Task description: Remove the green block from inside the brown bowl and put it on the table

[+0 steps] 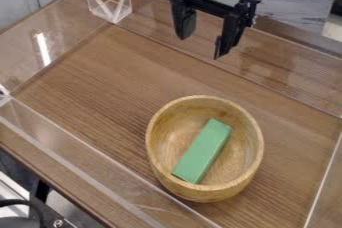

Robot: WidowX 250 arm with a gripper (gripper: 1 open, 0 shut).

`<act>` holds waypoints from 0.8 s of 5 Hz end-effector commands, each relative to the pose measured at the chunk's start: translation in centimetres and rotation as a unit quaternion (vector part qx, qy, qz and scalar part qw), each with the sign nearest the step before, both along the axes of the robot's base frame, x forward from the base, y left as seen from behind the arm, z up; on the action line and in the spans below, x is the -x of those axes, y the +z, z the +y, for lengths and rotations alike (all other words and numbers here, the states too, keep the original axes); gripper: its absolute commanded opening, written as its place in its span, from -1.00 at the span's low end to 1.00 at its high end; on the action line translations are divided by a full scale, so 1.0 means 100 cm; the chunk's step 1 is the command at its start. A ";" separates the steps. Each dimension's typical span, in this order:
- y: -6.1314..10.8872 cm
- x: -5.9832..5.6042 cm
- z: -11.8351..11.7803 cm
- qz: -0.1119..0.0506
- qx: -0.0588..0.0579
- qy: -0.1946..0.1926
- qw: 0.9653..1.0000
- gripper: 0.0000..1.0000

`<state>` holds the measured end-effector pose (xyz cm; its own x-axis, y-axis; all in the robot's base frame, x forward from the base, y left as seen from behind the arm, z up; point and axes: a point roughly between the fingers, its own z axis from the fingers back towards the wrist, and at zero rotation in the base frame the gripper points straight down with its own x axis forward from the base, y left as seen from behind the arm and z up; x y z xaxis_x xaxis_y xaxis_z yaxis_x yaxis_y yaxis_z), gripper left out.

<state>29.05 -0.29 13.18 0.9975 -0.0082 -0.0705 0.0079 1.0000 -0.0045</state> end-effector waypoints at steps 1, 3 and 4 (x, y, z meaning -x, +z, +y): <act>-0.008 0.017 -0.003 0.000 0.003 -0.005 1.000 1.00; -0.056 0.102 -0.056 -0.011 0.003 -0.084 0.996 1.00; -0.077 0.103 -0.065 -0.039 0.003 -0.096 0.995 1.00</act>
<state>18.14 -6.58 4.75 0.9815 -0.1892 -0.0293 0.1893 0.9819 0.0009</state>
